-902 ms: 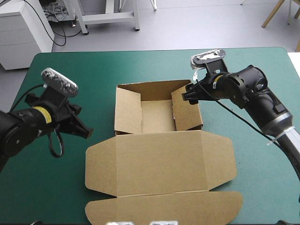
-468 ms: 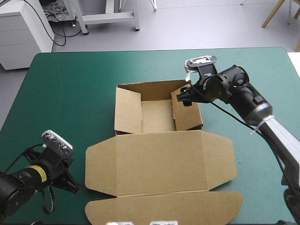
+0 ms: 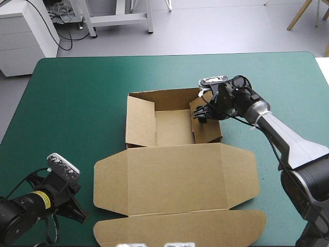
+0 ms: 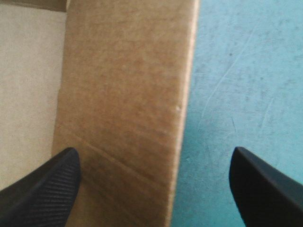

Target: Fold the box

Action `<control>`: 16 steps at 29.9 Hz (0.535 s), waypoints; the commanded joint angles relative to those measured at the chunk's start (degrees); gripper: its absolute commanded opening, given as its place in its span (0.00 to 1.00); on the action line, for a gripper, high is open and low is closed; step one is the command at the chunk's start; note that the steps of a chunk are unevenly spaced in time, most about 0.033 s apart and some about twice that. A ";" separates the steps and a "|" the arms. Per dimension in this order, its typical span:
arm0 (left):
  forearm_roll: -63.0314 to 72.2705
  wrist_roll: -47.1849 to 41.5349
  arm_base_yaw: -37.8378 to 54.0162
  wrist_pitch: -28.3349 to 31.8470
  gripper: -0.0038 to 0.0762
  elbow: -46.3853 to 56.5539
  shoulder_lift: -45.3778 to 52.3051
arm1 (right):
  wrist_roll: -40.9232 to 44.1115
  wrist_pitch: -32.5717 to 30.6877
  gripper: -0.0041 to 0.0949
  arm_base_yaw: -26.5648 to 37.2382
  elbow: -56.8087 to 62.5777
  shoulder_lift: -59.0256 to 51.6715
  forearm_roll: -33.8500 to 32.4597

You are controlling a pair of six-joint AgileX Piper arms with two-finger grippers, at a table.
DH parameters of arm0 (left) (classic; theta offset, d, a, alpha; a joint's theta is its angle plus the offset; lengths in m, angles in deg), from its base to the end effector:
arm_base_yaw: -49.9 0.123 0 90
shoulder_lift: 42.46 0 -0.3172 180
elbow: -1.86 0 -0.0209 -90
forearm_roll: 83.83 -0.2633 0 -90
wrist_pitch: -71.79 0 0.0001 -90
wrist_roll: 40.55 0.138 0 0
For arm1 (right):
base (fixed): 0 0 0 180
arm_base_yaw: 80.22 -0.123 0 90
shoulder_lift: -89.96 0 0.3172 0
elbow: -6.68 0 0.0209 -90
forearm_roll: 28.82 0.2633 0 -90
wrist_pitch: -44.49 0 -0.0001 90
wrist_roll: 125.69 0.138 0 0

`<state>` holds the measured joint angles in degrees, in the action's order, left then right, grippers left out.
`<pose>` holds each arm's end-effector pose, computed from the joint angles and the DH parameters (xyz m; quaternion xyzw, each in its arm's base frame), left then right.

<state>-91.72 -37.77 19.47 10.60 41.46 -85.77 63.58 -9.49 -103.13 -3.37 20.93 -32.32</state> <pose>0.1020 -0.0407 0.2831 0.2836 0.9058 -0.0079 0.3147 0.4029 0.1629 0.2650 -0.1279 0.9673 0.0333 0.2164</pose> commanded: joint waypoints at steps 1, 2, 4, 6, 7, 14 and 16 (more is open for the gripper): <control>-0.25 -1.09 -0.06 2.71 0.04 -1.30 0.00 | -2.30 1.54 0.71 0.40 -1.66 -1.94 1.17; -0.34 -0.96 -0.06 2.71 0.04 -1.30 0.00 | -2.30 1.54 0.64 0.40 -1.66 -1.94 1.17; -0.34 -0.96 -0.06 2.71 0.04 -1.30 0.00 | -2.30 1.81 0.47 0.40 -1.66 -1.94 1.17; -0.34 -0.96 -0.06 2.71 0.04 -1.30 0.00 | -2.30 1.70 0.24 0.40 -1.66 -1.94 0.90; -0.34 -0.96 -0.06 2.71 0.04 -1.30 0.00 | -2.30 1.56 0.13 0.40 -1.66 -1.94 0.91; -0.34 -1.55 -0.06 2.71 0.04 -1.30 0.00 | -4.18 1.42 0.02 1.29 -2.00 -2.18 -0.57; -0.34 -1.55 -0.06 2.51 0.04 -1.30 0.00 | -4.01 1.85 0.02 2.65 -2.24 -2.87 -1.14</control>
<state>-91.82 -38.71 19.47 10.78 41.46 -85.77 60.93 -8.59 -102.38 -3.56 21.80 -30.82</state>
